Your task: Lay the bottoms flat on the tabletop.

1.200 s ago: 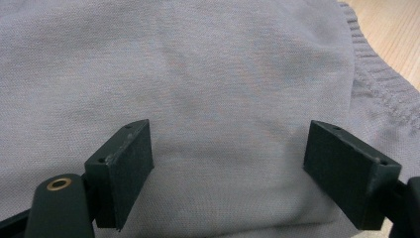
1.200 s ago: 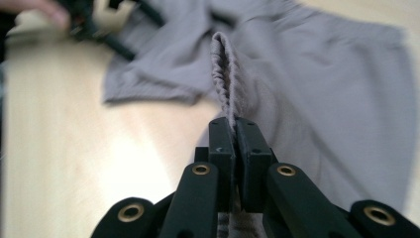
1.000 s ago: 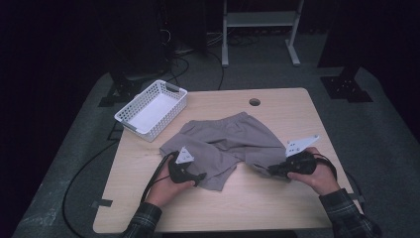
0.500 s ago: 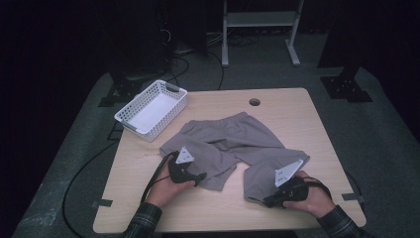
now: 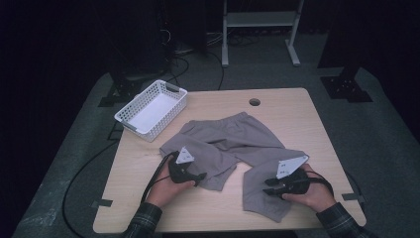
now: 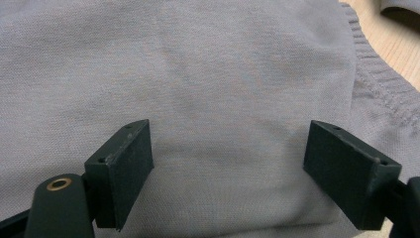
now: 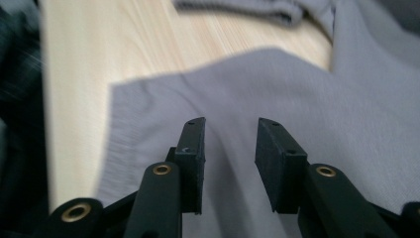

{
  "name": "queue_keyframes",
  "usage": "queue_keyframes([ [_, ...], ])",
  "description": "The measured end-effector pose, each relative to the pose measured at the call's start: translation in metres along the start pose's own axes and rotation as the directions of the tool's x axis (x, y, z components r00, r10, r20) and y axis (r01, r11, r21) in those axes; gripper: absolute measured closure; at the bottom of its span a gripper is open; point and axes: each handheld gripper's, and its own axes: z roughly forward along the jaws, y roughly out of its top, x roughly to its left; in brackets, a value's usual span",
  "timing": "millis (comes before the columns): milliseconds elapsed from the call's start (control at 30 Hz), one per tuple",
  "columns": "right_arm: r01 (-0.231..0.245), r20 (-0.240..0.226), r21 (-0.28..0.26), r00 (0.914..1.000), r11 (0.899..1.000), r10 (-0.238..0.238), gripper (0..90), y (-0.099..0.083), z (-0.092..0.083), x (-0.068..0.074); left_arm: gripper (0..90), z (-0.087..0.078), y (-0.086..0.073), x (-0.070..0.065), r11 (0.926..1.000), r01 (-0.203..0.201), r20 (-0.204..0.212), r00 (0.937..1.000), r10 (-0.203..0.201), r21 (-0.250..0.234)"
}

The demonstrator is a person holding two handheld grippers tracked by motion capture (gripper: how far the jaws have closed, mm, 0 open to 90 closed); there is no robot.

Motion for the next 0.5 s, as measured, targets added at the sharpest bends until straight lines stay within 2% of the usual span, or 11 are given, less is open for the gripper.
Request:
queue_keyframes([
  [100, 0.055, 0.06, 0.087, 0.9964, 0.995, -0.06, 65.5, 0.001, 0.013, 0.001, 17.8, 0.0, 0.0, 0.0, 1.0, -0.001, 0.0, 1.0, 0.001, 0.001],
  [133, 0.056, 0.055, 0.083, 0.9966, 0.995, -0.061, 70.3, 0.001, 0.015, 0.0, 17.8, 0.0, 0.0, 0.0, 1.0, -0.001, 0.0, 1.0, 0.001, 0.002],
  [267, 0.024, 0.007, 0.073, 0.9997, 0.997, -0.025, 88.0, 0.0, 0.016, 0.0, 17.7, 0.0, 0.0, 0.0, 1.0, -0.001, 0.001, 1.0, 0.001, 0.001],
  [333, 0.007, -0.012, 0.074, 0.9999, 0.997, -0.006, 89.3, 0.0, 0.015, 0.001, 17.8, 0.0, 0.0, 0.0, 1.0, -0.001, 0.0, 1.0, 0.001, 0.0],
  [433, -0.011, -0.07, 0.069, 0.9974, 0.998, 0.016, 89.5, -0.003, 0.014, 0.005, 17.8, 0.0, 0.0, 0.0, 1.0, 0.0, 0.0, 1.0, 0.0, 0.0],
  [500, -0.001, -0.097, 0.074, 0.9953, 0.997, 0.008, 89.5, -0.004, 0.013, 0.01, 17.8, 0.0, 0.0, 0.0, 1.0, 0.002, 0.0, 1.0, -0.002, 0.0],
])
